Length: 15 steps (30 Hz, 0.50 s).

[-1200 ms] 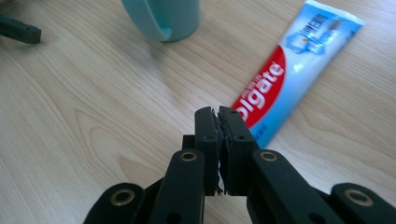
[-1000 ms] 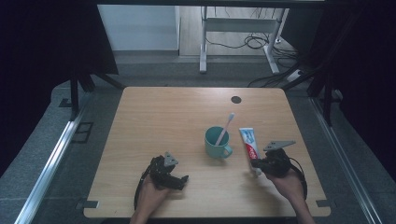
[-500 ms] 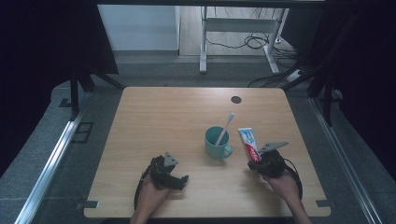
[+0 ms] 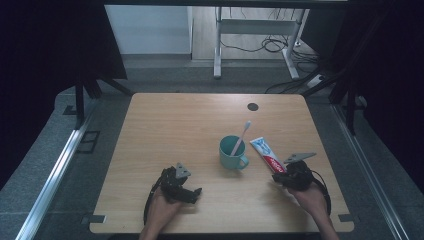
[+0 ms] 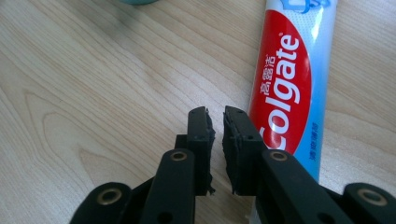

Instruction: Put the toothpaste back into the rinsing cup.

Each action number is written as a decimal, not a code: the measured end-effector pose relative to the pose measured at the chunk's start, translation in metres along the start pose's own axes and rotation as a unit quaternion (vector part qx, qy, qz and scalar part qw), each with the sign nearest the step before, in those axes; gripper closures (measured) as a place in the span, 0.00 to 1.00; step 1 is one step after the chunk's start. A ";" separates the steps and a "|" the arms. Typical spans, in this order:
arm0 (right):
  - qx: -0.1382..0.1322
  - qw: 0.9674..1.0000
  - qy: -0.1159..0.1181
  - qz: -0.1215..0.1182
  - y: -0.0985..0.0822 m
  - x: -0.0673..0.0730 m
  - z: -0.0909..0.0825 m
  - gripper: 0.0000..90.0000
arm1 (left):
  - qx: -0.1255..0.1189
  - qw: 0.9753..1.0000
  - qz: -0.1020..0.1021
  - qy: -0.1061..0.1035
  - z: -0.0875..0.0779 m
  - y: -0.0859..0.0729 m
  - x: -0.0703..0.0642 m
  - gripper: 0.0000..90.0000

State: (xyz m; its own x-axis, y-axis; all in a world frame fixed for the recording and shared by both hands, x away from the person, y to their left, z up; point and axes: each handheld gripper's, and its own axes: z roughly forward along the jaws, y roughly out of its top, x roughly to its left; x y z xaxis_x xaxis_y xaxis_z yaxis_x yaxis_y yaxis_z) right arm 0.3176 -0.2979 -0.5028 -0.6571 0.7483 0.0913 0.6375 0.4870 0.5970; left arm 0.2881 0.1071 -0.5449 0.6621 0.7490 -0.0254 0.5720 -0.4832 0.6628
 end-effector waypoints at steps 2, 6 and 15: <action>-0.001 1.000 -0.003 -0.001 0.003 0.001 -0.002 0.84 | 0.000 1.000 -0.001 0.000 0.000 0.000 0.000 0.00; -0.002 1.000 -0.005 -0.003 0.007 0.001 -0.006 0.79 | 0.000 1.000 0.000 0.000 0.000 0.000 0.000 0.00; 0.007 1.000 -0.023 0.002 0.018 -0.006 -0.017 0.64 | 0.000 1.000 0.000 0.000 0.000 0.000 0.000 0.00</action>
State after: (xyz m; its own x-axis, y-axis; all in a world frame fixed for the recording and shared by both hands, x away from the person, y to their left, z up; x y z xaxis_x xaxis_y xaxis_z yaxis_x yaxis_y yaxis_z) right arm 0.3263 -0.3014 -0.4790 -0.6363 0.7693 0.0569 0.6457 0.4908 0.5850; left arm 0.2881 0.1070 -0.5448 0.6618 0.7493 -0.0260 0.5727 -0.4828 0.6625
